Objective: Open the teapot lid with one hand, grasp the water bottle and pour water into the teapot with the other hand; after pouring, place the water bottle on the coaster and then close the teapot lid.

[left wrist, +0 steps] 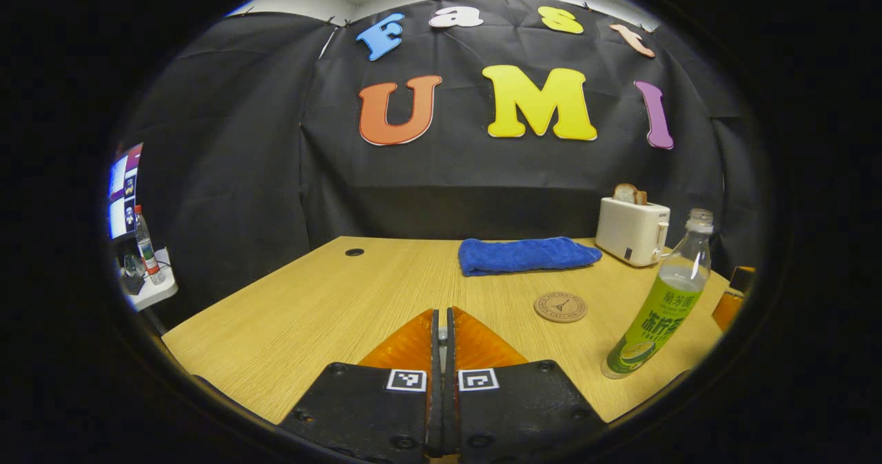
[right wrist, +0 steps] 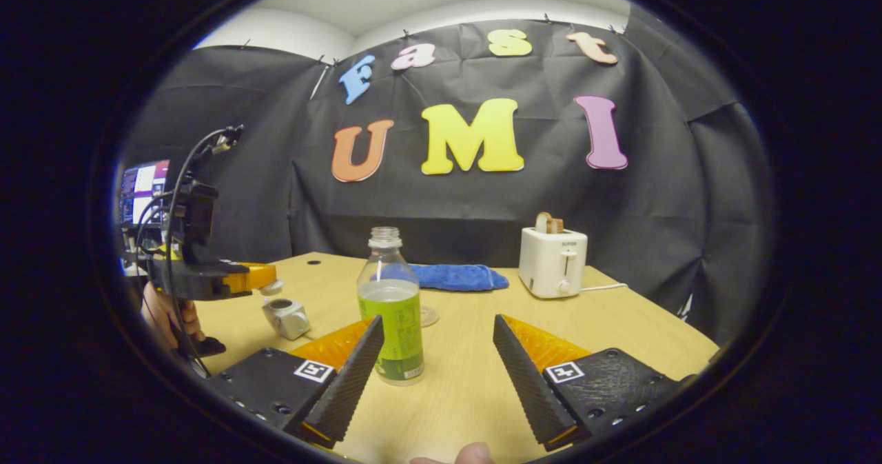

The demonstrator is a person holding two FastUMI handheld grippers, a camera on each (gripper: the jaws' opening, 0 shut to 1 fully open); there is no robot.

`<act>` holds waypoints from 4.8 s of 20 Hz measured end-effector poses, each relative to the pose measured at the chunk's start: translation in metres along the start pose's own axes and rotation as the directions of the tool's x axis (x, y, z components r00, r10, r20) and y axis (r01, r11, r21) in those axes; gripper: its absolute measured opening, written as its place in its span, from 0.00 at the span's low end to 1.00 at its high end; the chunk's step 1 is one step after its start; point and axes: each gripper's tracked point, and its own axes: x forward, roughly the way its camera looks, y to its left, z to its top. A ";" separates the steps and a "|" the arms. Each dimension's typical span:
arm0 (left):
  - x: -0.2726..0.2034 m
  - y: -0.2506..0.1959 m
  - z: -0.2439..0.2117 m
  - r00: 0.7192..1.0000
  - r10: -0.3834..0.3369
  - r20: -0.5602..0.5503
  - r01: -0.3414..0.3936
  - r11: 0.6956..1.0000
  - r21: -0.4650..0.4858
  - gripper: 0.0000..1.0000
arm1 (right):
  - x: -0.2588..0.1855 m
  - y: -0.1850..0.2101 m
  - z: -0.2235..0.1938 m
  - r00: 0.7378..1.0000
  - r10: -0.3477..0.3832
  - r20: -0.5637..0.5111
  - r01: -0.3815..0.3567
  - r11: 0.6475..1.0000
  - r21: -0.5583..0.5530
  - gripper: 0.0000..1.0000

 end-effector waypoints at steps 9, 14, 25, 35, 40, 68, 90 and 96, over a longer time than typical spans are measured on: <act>-0.037 0.013 0.007 0.998 -0.032 0.052 0.033 0.999 -0.027 0.03 | 0.054 0.038 -0.019 0.999 0.019 -0.049 -0.020 1.000 -0.001 0.95; -0.037 0.030 0.009 0.997 -0.022 0.068 0.025 0.999 -0.041 0.03 | 0.070 0.043 -0.019 0.998 -0.007 -0.065 0.007 1.000 0.003 0.84; -0.038 0.055 0.013 0.995 -0.039 0.096 0.041 0.999 -0.029 0.03 | 0.120 0.067 0.014 0.997 0.001 -0.076 -0.044 0.819 -0.572 0.71; -0.040 0.092 0.015 0.995 0.002 0.099 0.003 0.999 -0.046 0.03 | 0.154 0.111 0.009 0.998 0.054 -0.029 -0.044 0.308 -0.950 0.72; -0.043 0.104 0.015 0.995 0.020 0.099 -0.015 0.999 -0.050 0.03 | 0.160 0.127 0.011 0.995 0.102 0.012 0.000 0.122 -0.993 0.72; -0.048 0.115 0.019 0.995 0.023 0.094 -0.018 0.998 -0.062 0.03 | 0.156 0.167 0.052 0.946 0.291 0.140 0.284 -0.540 -0.793 0.71; -0.052 0.126 0.020 0.995 0.040 0.095 -0.035 0.998 -0.053 0.03 | 0.148 0.176 0.056 0.936 0.321 0.144 0.315 -0.579 -0.752 0.72; -0.055 0.135 0.022 0.993 0.060 0.099 -0.055 0.997 -0.059 0.03 | 0.152 0.152 0.032 0.974 0.221 0.047 0.109 -0.278 -0.955 0.72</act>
